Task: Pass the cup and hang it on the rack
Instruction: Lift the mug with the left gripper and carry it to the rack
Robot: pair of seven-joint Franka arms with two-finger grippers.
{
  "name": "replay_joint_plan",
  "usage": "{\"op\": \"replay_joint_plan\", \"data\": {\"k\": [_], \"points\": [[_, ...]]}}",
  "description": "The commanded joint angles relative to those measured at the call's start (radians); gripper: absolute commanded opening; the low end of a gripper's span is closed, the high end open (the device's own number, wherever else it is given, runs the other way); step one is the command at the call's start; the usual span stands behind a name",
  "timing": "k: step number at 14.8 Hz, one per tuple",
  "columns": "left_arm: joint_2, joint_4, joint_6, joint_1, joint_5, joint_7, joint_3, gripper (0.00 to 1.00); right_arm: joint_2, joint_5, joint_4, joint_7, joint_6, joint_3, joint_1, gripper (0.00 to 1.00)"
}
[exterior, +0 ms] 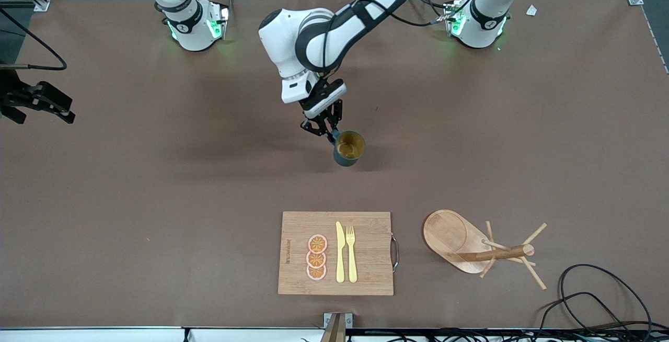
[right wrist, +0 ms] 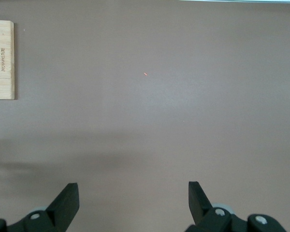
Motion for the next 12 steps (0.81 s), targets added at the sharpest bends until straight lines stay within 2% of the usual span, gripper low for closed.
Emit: {"op": "replay_joint_plan", "data": {"k": [1, 6, 12], "points": [[-0.081, 0.001, -0.003, 0.049, -0.110, 0.074, -0.011, 0.00, -0.031, 0.014, -0.029, -0.026, 0.006, 0.012, -0.020, 1.00], [-0.185, 0.025, 0.057, 0.182, -0.323, 0.165, -0.012, 0.00, -0.031, 0.014, -0.029, -0.032, 0.006, 0.010, -0.023, 1.00], [-0.301, 0.025, 0.155, 0.420, -0.689, 0.378, -0.012, 0.00, -0.031, 0.014, -0.029, -0.032, 0.006, 0.010, -0.023, 1.00]]}}
